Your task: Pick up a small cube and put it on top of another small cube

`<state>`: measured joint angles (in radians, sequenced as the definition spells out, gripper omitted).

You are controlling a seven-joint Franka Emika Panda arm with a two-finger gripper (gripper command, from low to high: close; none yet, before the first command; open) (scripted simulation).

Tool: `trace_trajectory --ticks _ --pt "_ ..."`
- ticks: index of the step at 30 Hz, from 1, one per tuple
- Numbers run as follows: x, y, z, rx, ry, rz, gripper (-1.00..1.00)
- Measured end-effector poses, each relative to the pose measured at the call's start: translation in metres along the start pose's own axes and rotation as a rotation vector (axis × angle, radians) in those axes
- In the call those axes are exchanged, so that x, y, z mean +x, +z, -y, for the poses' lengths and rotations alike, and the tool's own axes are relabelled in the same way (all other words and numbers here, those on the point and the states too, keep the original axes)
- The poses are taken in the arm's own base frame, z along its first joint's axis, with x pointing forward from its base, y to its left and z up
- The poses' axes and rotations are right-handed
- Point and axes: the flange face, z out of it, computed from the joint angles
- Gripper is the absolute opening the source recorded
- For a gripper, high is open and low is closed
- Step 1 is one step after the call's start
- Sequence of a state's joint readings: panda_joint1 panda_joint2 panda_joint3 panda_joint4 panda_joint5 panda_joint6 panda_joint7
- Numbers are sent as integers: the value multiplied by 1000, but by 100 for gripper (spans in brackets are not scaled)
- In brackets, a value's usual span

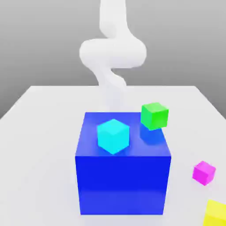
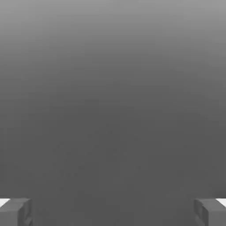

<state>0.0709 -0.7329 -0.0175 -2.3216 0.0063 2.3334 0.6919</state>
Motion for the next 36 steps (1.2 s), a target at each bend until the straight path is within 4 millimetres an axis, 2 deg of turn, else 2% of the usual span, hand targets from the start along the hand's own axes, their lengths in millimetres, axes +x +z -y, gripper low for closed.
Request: trace_trajectory --ticks 4,9,14,19,25,29,33,36 --pt "-29 66 19 10 -231 123 0" --pt "-81 138 38 35 -515 262 0" --pt "-148 200 50 70 -803 392 0" --pt "-224 251 51 115 -1095 514 0" --pt "-325 295 38 186 -1461 653 0" --pt "-388 316 18 234 -1703 741 0" --pt "-439 333 -13 277 -1929 825 0" --pt "-462 355 -29 287 -1978 841 0"
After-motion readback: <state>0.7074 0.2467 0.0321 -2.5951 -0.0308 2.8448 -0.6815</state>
